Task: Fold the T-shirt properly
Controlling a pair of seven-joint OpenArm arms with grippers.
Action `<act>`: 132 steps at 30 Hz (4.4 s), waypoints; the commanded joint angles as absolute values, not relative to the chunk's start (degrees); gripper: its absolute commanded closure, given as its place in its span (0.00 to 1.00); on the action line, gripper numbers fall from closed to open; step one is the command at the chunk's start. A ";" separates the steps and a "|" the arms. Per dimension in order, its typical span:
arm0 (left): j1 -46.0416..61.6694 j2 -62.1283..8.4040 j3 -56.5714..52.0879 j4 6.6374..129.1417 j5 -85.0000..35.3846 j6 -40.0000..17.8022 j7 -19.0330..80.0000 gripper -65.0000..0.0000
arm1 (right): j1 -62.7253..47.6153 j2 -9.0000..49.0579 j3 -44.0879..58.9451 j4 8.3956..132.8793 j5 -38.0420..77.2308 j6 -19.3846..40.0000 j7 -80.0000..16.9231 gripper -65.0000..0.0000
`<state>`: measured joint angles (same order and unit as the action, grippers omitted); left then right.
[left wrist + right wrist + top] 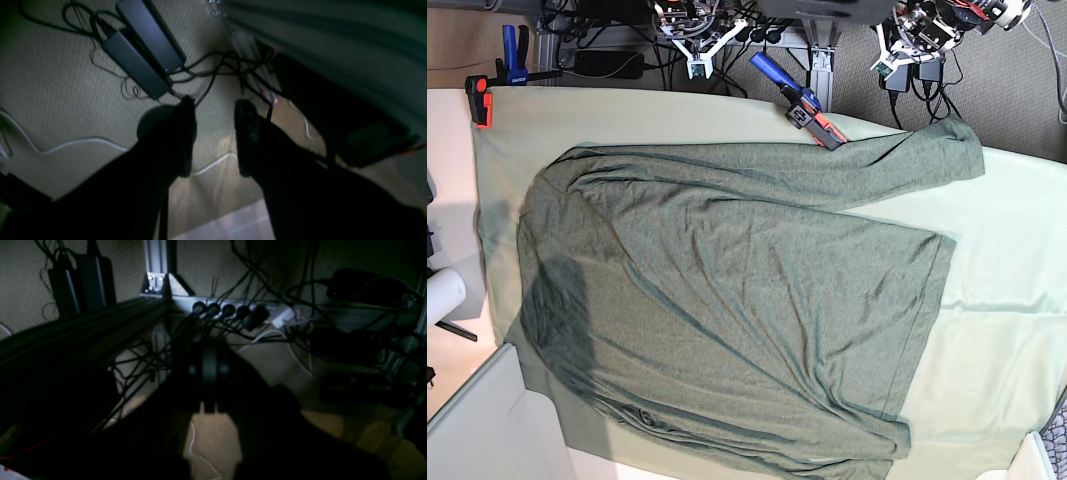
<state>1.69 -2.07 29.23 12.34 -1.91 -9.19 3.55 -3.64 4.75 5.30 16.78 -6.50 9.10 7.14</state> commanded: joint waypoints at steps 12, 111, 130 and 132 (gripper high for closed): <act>8.51 -1.93 29.17 25.96 4.10 1.45 3.62 0.64 | -3.53 5.08 5.50 17.15 -6.63 8.75 7.94 1.00; 35.07 -16.99 -19.00 93.25 -39.42 -40.00 22.52 0.44 | -24.32 18.59 5.50 43.68 6.68 22.33 5.78 1.00; 34.11 -16.19 -14.04 94.76 -37.78 -40.00 22.68 0.91 | -24.67 19.35 5.50 46.50 6.72 22.55 5.08 1.00; 34.11 -16.21 -14.06 94.76 -36.75 -40.00 22.11 1.00 | -25.82 20.16 5.50 48.69 8.38 22.55 2.44 1.00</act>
<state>33.80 -15.88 -13.82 94.11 -36.84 -39.68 22.59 -25.04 19.20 5.34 48.21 8.14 21.32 1.43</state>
